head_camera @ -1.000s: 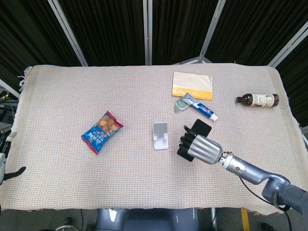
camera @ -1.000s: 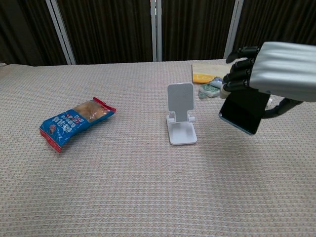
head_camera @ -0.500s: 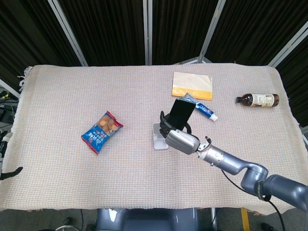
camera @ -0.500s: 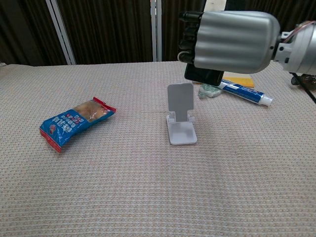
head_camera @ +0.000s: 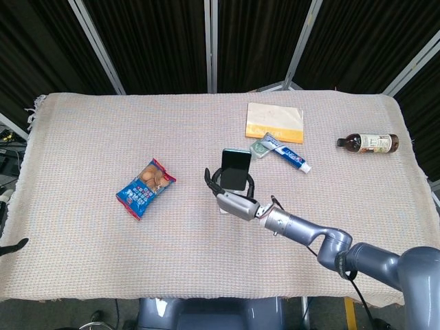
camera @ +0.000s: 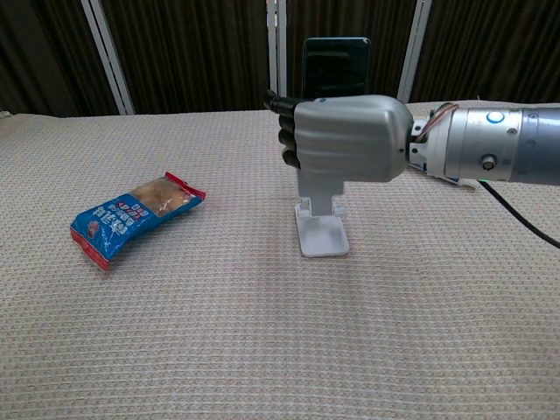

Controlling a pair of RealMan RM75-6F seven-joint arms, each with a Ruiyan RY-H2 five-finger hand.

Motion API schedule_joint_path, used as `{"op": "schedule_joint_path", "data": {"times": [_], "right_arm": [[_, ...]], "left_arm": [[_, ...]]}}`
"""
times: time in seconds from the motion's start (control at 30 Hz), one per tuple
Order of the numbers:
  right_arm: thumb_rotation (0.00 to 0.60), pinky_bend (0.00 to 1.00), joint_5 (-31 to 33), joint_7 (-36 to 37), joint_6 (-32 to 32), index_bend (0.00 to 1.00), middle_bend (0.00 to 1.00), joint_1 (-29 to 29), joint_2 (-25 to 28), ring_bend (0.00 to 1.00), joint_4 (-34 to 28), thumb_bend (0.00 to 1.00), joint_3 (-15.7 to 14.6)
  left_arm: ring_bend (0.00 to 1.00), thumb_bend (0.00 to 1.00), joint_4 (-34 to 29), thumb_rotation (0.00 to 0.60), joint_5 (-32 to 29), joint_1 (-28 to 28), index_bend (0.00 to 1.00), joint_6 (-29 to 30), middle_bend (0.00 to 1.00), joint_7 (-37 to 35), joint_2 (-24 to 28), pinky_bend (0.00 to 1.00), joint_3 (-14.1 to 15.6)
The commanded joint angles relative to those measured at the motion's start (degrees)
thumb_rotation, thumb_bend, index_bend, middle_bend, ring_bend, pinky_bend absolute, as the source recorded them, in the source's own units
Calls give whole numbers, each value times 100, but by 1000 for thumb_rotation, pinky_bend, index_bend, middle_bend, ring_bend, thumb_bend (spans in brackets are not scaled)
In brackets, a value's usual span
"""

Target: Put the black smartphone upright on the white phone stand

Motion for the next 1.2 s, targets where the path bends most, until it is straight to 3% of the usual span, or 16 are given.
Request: {"op": "schedule_joint_path", "data": {"times": [0.03,0.5,1.2], "right_arm": [[600,146,-170,126,11,519,501,62,-168,406,265,168,-199],[600,121,-319,782,306,521,499,96,-523,400,1136,169,-527],[600,110,-350,1114,662,521,495,227,-936,393,1670,167,-584]], "left_arm": [[0,0,18,600,-30,-10,0,-27,0,28,-18,0,-6],[0,0,80,600,-140,-36,0,-100,0,139,-92,0,-29],[0,0,80,600,-175,-36,0,-99,0,197,-112,0,-41]]}}
